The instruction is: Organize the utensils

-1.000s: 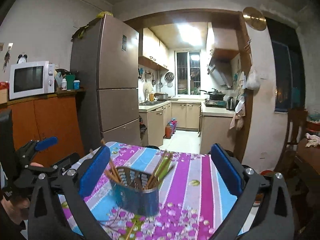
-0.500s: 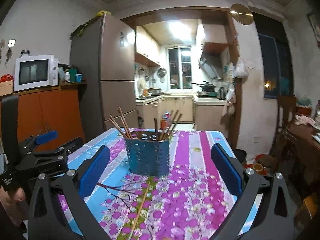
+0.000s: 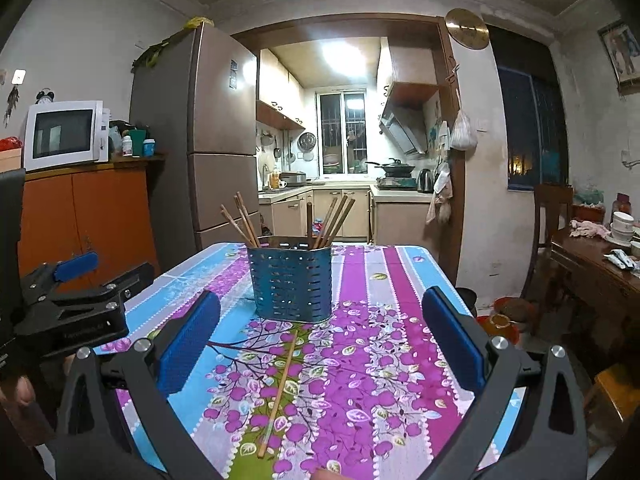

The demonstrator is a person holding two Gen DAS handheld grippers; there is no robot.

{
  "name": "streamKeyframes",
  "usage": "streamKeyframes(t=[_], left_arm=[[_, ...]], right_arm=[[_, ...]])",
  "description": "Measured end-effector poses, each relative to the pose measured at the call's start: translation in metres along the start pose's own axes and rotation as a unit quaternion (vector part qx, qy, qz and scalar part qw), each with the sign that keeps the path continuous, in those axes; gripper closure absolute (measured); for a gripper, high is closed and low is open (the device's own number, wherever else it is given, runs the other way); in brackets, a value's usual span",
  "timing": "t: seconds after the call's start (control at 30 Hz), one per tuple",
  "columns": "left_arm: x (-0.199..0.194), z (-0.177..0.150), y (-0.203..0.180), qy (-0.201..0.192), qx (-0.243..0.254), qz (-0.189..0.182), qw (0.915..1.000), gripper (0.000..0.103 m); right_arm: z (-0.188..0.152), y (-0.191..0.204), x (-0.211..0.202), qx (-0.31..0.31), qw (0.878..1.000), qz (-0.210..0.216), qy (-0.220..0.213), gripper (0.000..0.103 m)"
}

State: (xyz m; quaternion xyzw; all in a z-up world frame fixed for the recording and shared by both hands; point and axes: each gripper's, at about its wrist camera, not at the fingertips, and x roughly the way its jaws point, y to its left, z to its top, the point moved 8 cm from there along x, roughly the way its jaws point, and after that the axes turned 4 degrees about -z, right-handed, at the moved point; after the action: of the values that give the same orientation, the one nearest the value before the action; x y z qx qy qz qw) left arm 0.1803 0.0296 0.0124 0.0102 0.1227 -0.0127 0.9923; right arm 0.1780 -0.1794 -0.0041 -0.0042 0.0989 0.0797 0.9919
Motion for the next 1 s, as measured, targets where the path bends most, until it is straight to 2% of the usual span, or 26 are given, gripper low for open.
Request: streamKeyframes(t=[0.27, 0.4, 0.5, 0.7, 1.0], left_arm=[[-0.020, -0.014, 0.006, 0.008, -0.020, 0.003, 0.9998, 0.005], [-0.032, -0.018, 0.008, 0.003, -0.017, 0.006, 0.9998, 0.005], [-0.043, -0.017, 0.012, -0.013, -0.015, 0.017, 0.9996, 0.005], [-0.060, -0.015, 0.010, -0.034, -0.013, 0.016, 0.9992, 0.005], [-0.080, -0.009, 0.006, -0.067, -0.014, 0.005, 0.9976, 0.005]], right_arm=[[-0.009, 0.002, -0.017, -0.007, 1.000, -0.021, -0.004, 0.005], [-0.014, 0.004, -0.026, -0.006, 1.000, -0.016, -0.002, 0.005], [-0.016, 0.007, -0.033, -0.008, 1.000, -0.016, -0.011, 0.005], [-0.011, 0.016, -0.051, -0.012, 0.998, -0.021, -0.055, 0.006], [-0.006, 0.016, -0.062, -0.014, 0.997, -0.028, -0.076, 0.006]])
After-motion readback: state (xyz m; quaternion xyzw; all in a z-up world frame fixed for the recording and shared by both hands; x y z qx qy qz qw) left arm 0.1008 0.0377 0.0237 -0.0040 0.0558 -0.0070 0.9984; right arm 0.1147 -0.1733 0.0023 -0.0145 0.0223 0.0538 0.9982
